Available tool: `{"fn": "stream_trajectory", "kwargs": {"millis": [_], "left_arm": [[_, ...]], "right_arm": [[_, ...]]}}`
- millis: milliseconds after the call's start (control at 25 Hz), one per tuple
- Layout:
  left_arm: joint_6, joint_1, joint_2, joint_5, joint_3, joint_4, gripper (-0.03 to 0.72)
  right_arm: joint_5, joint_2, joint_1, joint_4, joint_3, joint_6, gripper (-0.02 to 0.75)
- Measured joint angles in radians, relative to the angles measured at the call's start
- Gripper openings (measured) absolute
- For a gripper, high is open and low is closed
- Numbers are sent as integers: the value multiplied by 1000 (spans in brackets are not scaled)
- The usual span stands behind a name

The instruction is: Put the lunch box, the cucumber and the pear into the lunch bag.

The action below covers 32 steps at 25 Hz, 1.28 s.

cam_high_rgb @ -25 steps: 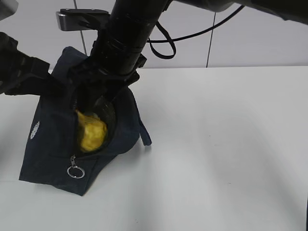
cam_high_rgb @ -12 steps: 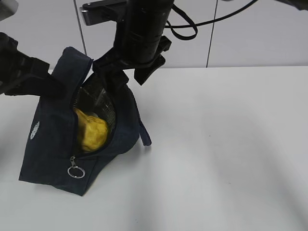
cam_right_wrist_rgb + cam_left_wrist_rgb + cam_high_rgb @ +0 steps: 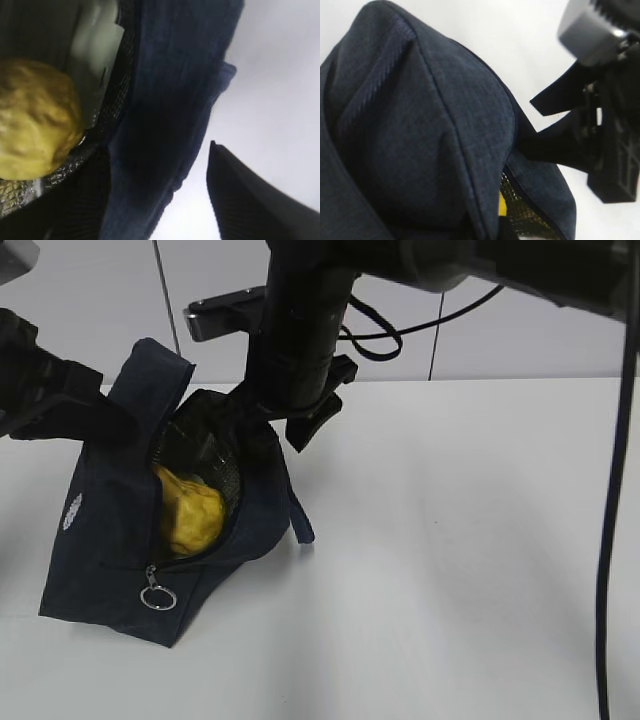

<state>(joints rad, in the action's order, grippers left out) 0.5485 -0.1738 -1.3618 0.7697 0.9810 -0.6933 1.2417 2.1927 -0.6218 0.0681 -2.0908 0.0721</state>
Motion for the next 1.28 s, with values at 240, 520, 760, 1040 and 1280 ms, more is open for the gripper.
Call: {"fn": "stream_trajectory", "kwargs": {"millis": [240, 520, 760, 1040, 1280], "left_arm": [[0, 0, 0, 2, 0, 0, 22], [0, 0, 0, 14, 0, 19, 22], [0, 0, 0, 40, 0, 22, 22], [0, -17, -1, 52, 0, 17, 22], [-31, -119, -41, 15, 0, -6, 22]], "right_arm": [[0, 50, 2, 70, 0, 26, 401], [0, 51, 2, 22, 0, 23, 13], [3, -17, 2, -13, 0, 21, 8], [20, -97, 2, -75, 30, 21, 8], [9, -163, 18, -89, 177, 27, 6]]}}
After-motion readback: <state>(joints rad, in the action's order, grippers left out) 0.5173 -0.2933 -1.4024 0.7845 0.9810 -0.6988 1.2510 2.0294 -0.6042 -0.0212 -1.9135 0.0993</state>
